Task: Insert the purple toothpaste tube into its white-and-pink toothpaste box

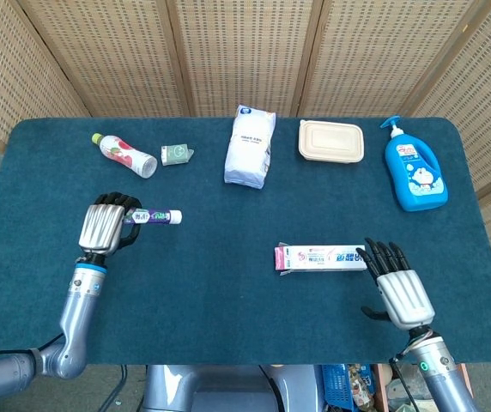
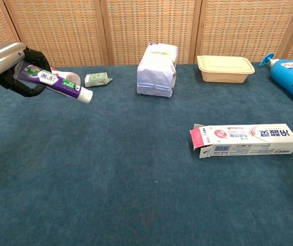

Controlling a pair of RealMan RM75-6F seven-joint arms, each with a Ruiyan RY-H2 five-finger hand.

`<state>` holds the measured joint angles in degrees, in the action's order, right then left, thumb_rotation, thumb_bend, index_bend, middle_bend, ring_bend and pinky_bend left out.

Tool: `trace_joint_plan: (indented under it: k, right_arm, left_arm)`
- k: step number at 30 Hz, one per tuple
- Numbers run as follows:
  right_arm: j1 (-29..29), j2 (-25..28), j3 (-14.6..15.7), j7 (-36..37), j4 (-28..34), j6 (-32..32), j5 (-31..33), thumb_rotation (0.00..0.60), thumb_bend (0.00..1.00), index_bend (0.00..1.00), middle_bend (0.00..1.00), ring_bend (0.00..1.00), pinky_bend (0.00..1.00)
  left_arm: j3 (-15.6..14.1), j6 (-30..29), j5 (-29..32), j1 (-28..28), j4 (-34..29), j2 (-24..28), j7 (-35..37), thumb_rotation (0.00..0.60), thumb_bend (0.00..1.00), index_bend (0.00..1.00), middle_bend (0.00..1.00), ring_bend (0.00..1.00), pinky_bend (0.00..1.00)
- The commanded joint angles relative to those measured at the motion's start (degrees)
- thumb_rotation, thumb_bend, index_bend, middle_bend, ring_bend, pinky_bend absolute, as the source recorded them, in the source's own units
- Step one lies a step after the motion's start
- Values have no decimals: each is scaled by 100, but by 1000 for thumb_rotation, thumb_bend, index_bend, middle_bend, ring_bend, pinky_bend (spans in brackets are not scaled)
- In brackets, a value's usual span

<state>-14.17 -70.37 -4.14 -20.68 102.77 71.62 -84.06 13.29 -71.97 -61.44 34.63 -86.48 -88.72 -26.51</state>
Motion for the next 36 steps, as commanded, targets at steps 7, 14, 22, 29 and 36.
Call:
trace_joint_plan:
  k: [7, 14, 22, 29, 36]
  right_arm:
    - [-428, -268, -208, -877, 506, -575, 945, 600, 33, 81, 0, 0, 0]
    - [-789, -676, -374, -1568, 577, -728, 1563, 600, 33, 85, 0, 0, 0]
    - [-1259, -1179, -495, -2261, 235, -848, 2307, 600, 35, 100, 0, 0, 0]
    - [-1651, -1513, -649, -2573, -205, -868, 2871, 600, 36, 126, 0, 0, 0]
    - [-1894, -1579, -710, -2782, -349, -798, 3374, 600, 38, 125, 0, 0, 0]
  left_arm:
    - [37, 0, -22, 15, -103, 61, -68, 600, 549, 830, 408, 259, 252]
    - [57, -5, -54, 32, -161, 76, -92, 600, 549, 830, 408, 260, 252]
    - [47, 15, -51, 2, -144, 94, -27, 600, 549, 830, 408, 259, 252]
    - [92, 27, -51, 1, -153, 180, 8, 600, 551, 830, 408, 259, 251]
    - [86, 45, -38, -19, -133, 207, 50, 600, 549, 830, 408, 259, 251]
